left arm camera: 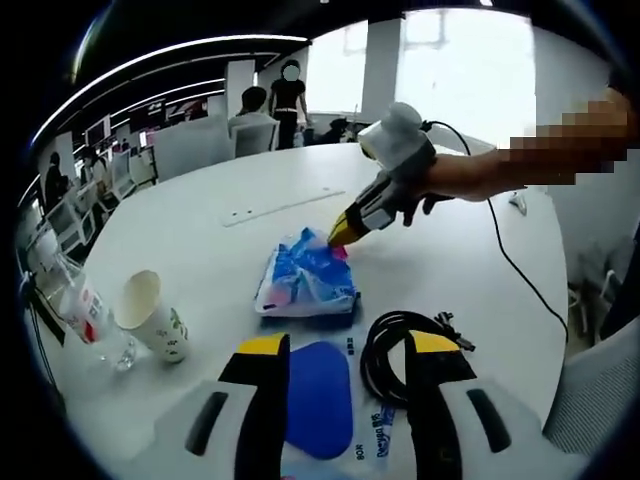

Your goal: Arrange the tabletop items into an orderly group along one side of the table until the central work area is clear of visible clutter.

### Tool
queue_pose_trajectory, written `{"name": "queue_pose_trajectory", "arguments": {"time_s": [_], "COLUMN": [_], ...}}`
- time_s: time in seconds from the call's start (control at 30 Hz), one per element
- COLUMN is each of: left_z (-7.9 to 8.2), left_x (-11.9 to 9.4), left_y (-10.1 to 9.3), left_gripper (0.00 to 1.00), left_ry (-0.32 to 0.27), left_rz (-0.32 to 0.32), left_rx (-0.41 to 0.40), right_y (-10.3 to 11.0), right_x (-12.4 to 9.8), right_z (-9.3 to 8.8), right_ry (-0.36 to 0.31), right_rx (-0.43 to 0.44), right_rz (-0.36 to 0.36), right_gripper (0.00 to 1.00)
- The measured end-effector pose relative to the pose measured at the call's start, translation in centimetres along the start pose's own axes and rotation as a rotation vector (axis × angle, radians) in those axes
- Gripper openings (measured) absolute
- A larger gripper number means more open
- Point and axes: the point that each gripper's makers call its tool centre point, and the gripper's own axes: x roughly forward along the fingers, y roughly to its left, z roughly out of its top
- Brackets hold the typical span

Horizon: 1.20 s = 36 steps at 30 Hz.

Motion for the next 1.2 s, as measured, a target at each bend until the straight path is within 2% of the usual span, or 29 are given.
{"name": "queue_pose_trajectory", "arguments": {"time_s": [0.4, 0.53, 0.97, 1.2], "left_z": [0.3, 0.3, 0.2, -0.3], "left_x": [0.2, 0.5, 0.9, 1.0], "left_y": [0.7, 0.6, 0.5, 0.5], "left_gripper": [0.44, 0.43, 0.40, 0.38], "left_ry": [-0.005, 0.000, 0.007, 0.035], "left_rz": [0.030, 0.032, 0.046, 0.049], "left_rx": [-0.027, -0.029, -0.074, -0.078], "right_y": [1.1, 1.7, 3.0, 3.4], "right_x": [-1.0, -1.5, -2.6, -3.1], "right_z": [-0.1, 0.2, 0.1, 0.4], "right_ry": [0.002, -0.017, -0.021, -0.023], "right_rx": [0.056, 0.056, 0.068, 0.082], "right_rz": [0.022, 0.028, 0.037, 0.034], "right_gripper": [0.00, 0.00, 0.00, 0.00]}}
